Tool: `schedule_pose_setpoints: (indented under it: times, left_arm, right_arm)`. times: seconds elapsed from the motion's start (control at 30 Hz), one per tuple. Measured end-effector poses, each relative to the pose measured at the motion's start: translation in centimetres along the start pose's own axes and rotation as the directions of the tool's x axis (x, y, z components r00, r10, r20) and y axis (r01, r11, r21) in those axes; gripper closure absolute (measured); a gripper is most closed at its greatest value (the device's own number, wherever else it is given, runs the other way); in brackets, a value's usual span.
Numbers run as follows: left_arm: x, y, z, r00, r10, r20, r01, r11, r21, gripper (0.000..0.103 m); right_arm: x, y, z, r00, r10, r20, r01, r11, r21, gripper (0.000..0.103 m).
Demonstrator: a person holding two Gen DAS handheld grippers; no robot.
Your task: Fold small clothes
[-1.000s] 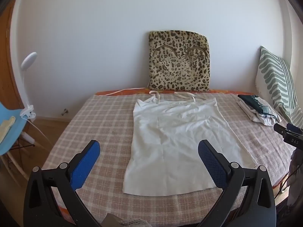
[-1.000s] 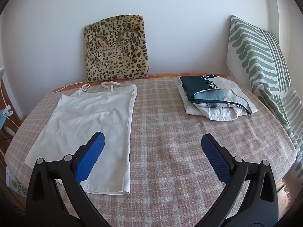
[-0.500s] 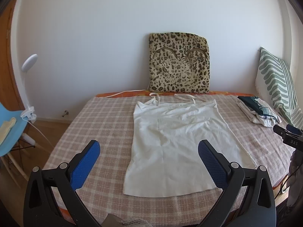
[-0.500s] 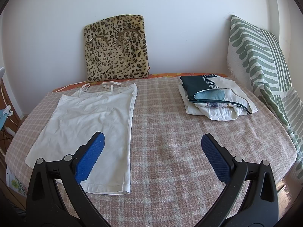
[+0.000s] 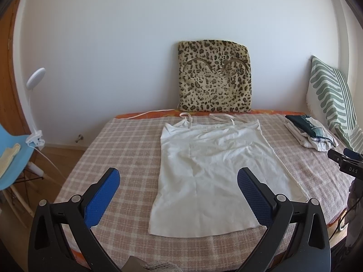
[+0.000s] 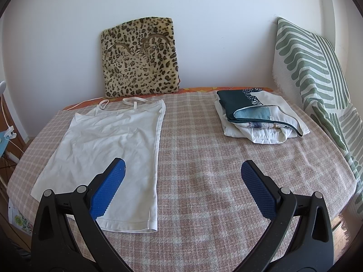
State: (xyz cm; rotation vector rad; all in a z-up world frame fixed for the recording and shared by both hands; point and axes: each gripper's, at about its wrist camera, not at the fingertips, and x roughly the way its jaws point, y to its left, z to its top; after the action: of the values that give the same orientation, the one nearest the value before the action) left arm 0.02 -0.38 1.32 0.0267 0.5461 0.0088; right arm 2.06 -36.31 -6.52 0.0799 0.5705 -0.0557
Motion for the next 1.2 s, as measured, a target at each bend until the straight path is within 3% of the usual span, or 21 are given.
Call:
schedule_pose_setpoints:
  times: [1.2]
  left_arm:
    - [0.04,0.2,0.0,1.0,0.006,0.002,-0.006,1.0,-0.001,0.0]
  right_arm:
    - [-0.1,0.02,-0.01,1.0,0.001,0.0,-0.001,1.0,0.002,0.0]
